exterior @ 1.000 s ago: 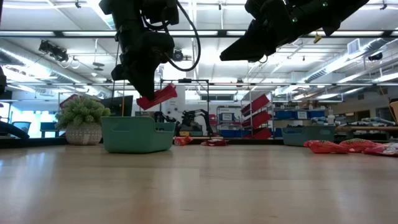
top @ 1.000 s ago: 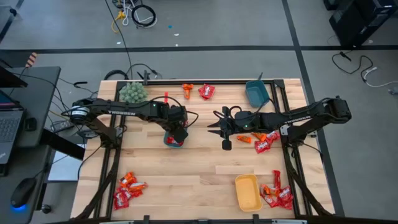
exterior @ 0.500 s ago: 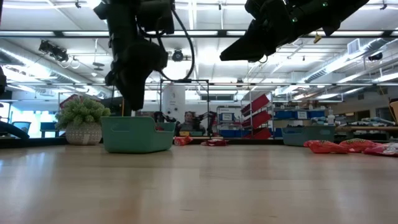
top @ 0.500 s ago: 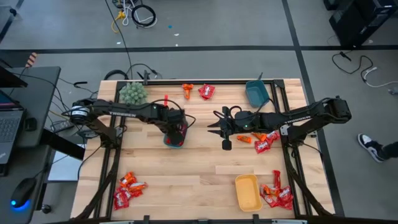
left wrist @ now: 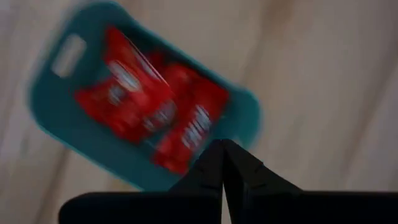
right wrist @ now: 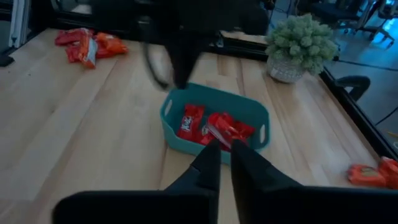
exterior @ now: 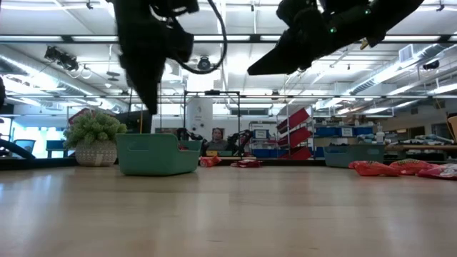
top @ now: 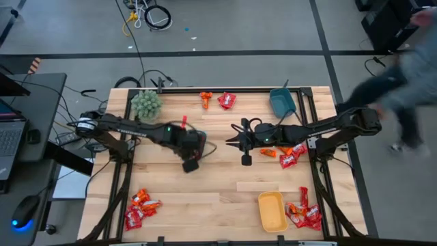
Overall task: Sort candy
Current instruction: Put the small red candy into the green bin
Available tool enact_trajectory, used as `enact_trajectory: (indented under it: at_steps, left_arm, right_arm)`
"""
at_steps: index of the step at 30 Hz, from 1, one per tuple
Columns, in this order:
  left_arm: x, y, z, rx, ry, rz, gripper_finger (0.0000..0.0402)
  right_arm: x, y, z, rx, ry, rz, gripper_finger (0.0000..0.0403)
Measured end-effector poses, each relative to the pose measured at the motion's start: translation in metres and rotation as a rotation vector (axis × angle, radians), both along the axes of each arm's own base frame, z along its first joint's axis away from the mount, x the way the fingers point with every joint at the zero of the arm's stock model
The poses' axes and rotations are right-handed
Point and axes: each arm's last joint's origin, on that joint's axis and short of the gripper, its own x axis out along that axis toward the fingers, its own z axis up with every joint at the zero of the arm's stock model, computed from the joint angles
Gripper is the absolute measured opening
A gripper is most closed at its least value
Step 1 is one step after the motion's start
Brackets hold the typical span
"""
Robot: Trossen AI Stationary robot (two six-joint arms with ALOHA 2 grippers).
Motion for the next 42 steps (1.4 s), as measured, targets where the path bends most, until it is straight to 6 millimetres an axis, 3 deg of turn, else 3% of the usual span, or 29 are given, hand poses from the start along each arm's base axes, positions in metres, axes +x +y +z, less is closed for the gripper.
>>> enact_trajectory:
  at_steps: [3, 12, 22, 26, 33, 38, 42]
  left_arm:
    - [-0.006, -0.022, -0.001, -0.011, 0.031, -0.019, 0.0003]
    - [-0.032, -0.089, -0.002, -0.064, 0.105, -0.036, 0.0001]
    - [-0.071, -0.157, -0.002, -0.212, 0.151, 0.043, 0.0000]
    - [-0.087, -0.180, -0.001, -0.238, 0.140, 0.001, 0.0000]
    - [-0.102, -0.206, -0.010, -0.282, 0.180, -0.076, 0.0000]
    - [-0.100, -0.214, -0.039, -0.270, 0.250, -0.127, 0.0000]
    - [-0.104, -0.209, -0.063, -0.200, 0.313, -0.113, 0.0000]
  right_arm:
    - [0.009, 0.000, -0.011, 0.001, -0.006, 0.008, 0.0005]
    - [0.031, 0.004, -0.042, 0.050, -0.046, 0.070, 0.0004]
    - [0.033, 0.004, -0.049, 0.064, -0.036, 0.072, 0.0002]
    - [0.033, 0.004, -0.048, 0.059, -0.048, 0.076, 0.0001]
    - [0.033, 0.004, -0.048, 0.063, -0.045, 0.075, 0.0001]
    - [0.033, 0.004, -0.048, 0.063, -0.045, 0.075, 0.0001]
    - [0.033, 0.004, -0.049, 0.062, -0.041, 0.075, 0.0001]
